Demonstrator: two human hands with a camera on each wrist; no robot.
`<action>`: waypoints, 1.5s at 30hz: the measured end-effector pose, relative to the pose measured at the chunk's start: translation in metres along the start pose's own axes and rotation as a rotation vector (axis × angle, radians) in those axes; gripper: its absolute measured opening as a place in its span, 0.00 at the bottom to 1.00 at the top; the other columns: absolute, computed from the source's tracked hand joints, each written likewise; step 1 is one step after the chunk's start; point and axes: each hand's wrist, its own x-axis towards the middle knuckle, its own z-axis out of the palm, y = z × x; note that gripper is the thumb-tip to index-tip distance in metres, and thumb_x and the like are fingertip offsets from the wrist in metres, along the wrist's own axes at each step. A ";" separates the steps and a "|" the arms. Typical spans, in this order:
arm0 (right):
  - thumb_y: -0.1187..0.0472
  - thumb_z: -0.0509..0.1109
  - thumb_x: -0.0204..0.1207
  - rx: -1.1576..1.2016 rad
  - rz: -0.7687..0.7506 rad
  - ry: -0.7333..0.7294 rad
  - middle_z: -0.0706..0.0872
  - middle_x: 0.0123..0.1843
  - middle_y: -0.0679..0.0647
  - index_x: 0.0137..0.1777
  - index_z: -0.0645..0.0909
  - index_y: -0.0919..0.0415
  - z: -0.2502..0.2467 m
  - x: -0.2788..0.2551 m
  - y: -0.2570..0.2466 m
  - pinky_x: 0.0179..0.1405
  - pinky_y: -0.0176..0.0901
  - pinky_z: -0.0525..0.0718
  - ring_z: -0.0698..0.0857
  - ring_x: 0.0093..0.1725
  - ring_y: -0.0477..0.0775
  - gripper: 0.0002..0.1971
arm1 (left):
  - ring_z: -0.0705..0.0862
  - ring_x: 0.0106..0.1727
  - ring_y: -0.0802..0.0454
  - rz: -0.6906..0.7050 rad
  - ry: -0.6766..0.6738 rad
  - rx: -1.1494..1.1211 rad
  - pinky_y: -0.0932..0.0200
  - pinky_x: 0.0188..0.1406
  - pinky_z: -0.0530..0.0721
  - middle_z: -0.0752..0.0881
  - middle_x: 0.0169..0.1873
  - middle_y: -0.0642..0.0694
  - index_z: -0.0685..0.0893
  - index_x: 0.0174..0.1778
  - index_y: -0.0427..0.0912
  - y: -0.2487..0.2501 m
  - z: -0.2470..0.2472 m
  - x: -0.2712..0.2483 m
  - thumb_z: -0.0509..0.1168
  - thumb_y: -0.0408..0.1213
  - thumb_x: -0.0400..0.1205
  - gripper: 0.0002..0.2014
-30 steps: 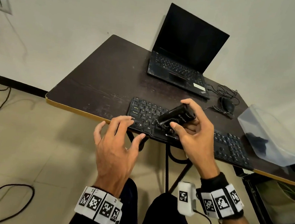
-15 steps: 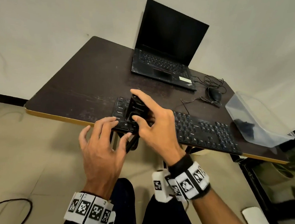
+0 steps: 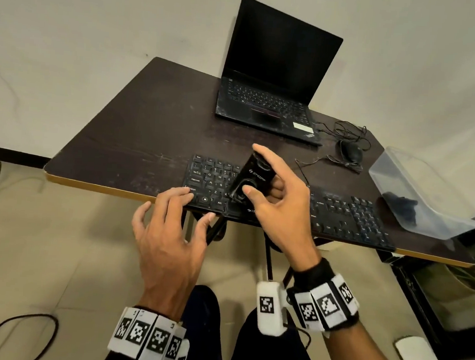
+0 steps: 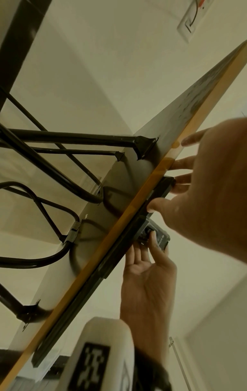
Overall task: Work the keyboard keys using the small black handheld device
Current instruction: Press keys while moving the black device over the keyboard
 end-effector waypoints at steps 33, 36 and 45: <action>0.74 0.75 0.83 -0.069 -0.066 -0.229 0.89 0.64 0.42 0.85 0.76 0.44 0.004 0.020 -0.005 0.55 0.45 0.95 0.93 0.62 0.47 0.35 | 0.84 0.68 0.55 -0.049 0.010 -0.034 0.32 0.74 0.75 0.86 0.66 0.53 0.86 0.65 0.43 0.002 0.000 0.002 0.81 0.45 0.80 0.20; 0.74 0.76 0.82 -0.071 -0.069 -0.225 0.89 0.64 0.42 0.84 0.76 0.45 0.009 0.025 -0.004 0.56 0.45 0.95 0.92 0.62 0.46 0.35 | 0.83 0.68 0.57 -0.061 0.008 -0.032 0.32 0.74 0.75 0.86 0.66 0.53 0.86 0.65 0.44 0.001 0.000 0.002 0.81 0.46 0.80 0.21; 0.76 0.78 0.81 -0.065 -0.068 -0.250 0.89 0.59 0.42 0.85 0.74 0.45 0.006 0.020 -0.009 0.50 0.44 0.96 0.93 0.59 0.44 0.38 | 0.83 0.72 0.54 0.018 0.037 -0.044 0.34 0.79 0.72 0.86 0.69 0.50 0.88 0.64 0.42 0.000 0.002 0.002 0.78 0.43 0.83 0.16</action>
